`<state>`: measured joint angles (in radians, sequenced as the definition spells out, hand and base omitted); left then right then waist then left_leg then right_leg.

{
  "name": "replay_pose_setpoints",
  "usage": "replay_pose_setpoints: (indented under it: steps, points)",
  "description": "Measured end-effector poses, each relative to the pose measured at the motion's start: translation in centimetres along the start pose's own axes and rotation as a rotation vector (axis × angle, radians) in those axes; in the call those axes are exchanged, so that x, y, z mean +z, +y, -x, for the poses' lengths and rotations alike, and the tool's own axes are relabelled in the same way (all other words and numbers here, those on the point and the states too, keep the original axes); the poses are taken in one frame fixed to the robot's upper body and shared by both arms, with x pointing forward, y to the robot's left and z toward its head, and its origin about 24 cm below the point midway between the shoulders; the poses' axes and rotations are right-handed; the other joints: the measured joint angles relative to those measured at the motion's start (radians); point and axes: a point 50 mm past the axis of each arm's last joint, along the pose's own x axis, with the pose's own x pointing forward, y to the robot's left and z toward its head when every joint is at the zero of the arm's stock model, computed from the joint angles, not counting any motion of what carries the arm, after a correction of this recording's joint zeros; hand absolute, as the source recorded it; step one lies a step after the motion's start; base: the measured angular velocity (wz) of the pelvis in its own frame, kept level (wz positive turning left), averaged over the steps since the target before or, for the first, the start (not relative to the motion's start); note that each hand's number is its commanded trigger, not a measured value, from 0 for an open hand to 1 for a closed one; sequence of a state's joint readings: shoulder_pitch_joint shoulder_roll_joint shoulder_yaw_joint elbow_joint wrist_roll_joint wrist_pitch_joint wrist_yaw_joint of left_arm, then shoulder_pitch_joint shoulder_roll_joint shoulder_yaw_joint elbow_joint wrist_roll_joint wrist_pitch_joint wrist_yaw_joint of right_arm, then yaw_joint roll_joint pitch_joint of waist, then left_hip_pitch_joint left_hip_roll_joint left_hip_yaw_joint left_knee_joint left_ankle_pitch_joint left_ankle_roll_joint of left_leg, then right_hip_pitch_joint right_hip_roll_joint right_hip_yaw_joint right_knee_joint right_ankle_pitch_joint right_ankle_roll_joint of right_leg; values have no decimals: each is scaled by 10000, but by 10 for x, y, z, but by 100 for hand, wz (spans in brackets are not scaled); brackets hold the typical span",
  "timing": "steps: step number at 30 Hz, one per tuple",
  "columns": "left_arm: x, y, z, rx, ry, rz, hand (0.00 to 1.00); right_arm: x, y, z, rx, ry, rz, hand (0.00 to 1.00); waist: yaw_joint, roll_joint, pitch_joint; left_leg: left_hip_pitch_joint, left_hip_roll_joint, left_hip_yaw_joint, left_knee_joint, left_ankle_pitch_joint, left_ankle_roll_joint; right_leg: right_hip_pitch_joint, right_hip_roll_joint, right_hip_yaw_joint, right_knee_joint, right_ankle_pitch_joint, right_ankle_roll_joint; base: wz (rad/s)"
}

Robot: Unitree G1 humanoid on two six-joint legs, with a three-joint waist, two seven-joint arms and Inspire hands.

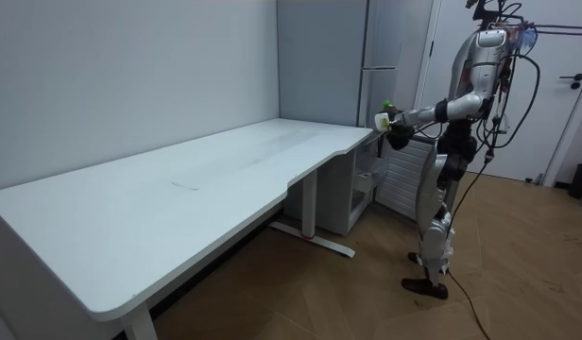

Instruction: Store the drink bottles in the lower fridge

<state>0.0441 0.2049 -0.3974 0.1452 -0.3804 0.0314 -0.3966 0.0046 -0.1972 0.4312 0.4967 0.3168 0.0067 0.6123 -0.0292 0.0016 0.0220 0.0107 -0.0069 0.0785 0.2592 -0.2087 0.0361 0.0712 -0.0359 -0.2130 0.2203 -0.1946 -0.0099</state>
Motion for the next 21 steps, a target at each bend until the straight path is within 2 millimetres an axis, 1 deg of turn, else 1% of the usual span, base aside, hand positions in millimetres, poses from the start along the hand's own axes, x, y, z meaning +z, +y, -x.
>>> replay_pose_setpoints:
  steps: [10, 12, 13, 15, 17, 19, 21]
  points:
    - [4, 1, 0, 28, -161, -101, 0, 0, 0, 0, 26, -54, -61, 100, 38, -6, 5, -11, 2, -30, -9, 0, 0, -36, 9, 46, -4, 0, 0, 0]
    - [16, 0, 0, -4, -623, -283, 0, 2, 1, 0, 135, -276, -286, 100, 43, -69, 30, -28, 3, 3, -14, 0, 0, -51, 14, 50, -20, -1, -1, 0]
    - [20, 0, 1, 5, -805, -352, 0, 2, 1, 0, 144, -306, -319, 100, 48, -85, 28, -26, 3, 3, -14, 0, 0, -50, 10, 49, -21, -1, -1, 0]
    - [39, -1, 1, 45, -1651, -690, 0, 1, 0, 1, 132, -283, -363, 100, 66, -147, 17, 0, -2, 15, -16, 0, 0, -23, 6, 51, -35, -1, -1, 0]
    - [51, -2, 2, 53, -2211, -937, 0, 0, 0, 2, 119, -213, -333, 100, 120, -198, 7, -1, -4, 15, -28, 2, 1, -20, 4, 26, -41, -1, 0, 0]
    - [66, -2, 5, 80, -2911, -1141, 0, -7, 1, 4, 70, -58, -446, 100, 162, -255, -31, 19, -1, 3, -30, 2, 1, 21, 6, -32, -118, 0, 1, 4]
    - [74, 1, 8, 220, -3374, -1153, 0, -12, 0, 9, -46, 73, -550, 100, 307, -251, -33, 37, 7, -6, -22, 1, 1, 20, 7, -10, -111, 1, 1, 0]
